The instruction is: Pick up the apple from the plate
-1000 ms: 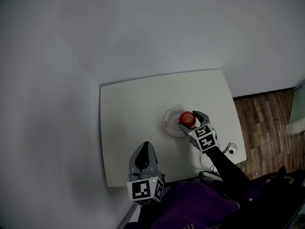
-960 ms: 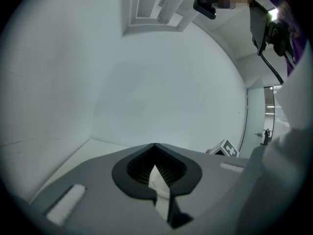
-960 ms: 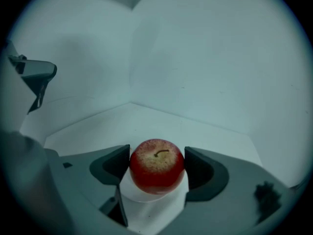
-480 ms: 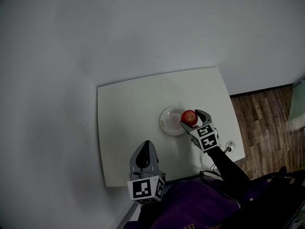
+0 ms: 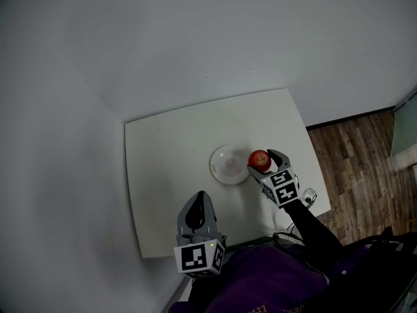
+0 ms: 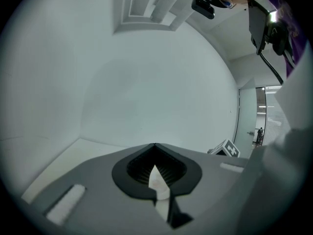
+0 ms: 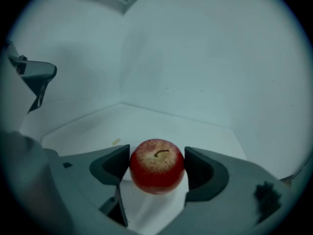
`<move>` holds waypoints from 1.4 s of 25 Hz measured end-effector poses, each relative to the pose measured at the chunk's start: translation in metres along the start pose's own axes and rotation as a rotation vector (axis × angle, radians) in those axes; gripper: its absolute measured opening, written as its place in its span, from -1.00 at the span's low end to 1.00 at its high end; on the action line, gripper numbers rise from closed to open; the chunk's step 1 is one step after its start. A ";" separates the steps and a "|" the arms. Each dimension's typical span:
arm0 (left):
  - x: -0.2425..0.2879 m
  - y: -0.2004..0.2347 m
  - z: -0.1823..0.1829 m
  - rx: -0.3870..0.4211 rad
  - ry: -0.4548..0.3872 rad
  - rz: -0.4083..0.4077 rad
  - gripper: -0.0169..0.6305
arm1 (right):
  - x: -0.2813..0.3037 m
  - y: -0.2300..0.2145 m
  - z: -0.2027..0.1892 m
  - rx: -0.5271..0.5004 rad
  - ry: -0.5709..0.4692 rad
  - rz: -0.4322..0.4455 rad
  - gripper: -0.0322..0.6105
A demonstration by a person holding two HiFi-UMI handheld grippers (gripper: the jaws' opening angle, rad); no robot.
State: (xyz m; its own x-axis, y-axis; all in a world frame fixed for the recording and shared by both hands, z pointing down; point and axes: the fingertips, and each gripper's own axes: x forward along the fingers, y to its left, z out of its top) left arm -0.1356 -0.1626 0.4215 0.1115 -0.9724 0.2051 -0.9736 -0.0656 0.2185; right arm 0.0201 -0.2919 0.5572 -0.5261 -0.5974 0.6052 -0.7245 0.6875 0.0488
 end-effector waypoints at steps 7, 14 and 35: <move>0.000 -0.009 -0.002 0.000 0.004 -0.026 -0.93 | -0.010 -0.006 -0.008 0.016 0.002 -0.018 0.23; -0.001 -0.019 -0.002 -0.001 0.007 -0.035 -0.93 | -0.021 -0.013 -0.020 0.029 0.011 -0.035 0.23; -0.003 -0.028 -0.009 0.009 0.024 -0.043 -0.93 | -0.028 -0.014 -0.062 0.068 0.059 -0.037 0.23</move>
State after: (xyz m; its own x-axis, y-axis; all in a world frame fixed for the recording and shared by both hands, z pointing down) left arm -0.1064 -0.1557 0.4234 0.1575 -0.9631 0.2182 -0.9697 -0.1090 0.2187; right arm 0.0723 -0.2588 0.5883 -0.4725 -0.5952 0.6500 -0.7726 0.6346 0.0194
